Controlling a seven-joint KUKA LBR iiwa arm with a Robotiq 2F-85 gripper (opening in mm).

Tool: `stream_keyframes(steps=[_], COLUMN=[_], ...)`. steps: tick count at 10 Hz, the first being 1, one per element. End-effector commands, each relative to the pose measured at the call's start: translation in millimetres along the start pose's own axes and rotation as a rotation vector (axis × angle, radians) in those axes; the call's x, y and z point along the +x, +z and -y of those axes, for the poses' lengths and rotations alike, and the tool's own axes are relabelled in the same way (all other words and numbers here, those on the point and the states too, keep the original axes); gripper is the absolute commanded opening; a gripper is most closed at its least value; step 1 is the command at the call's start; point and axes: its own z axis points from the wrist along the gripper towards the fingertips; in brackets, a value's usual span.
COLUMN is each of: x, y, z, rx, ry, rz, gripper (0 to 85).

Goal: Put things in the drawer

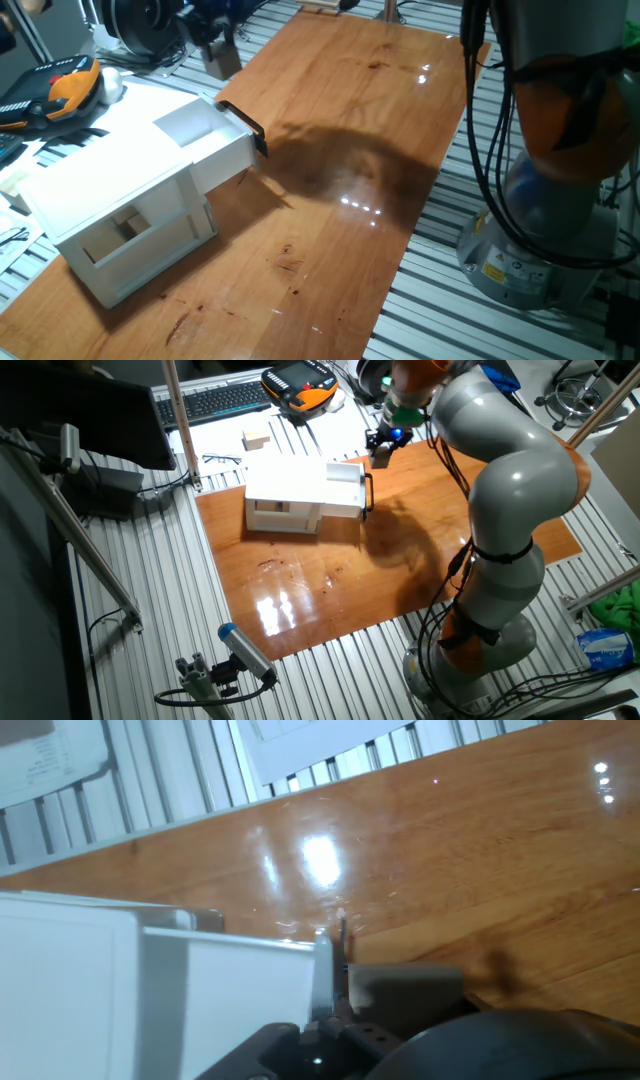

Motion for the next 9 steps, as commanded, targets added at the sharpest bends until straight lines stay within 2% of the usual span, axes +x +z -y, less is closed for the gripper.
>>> stream_keyframes(steps=[1,3,5,9], x=[0.8,6.5,12.1,20.1], y=[-3.0,-7.2,-3.7,5.9], z=[-9.4,-25.0,-39.6,-68.3], rx=[0.012,0.026,0.017,0.013], ry=[-0.004,0.001,0.019,0.051], rz=[0.002,0.001,-0.004,0.006], gripper=[0.0,0.0,0.0,0.0])
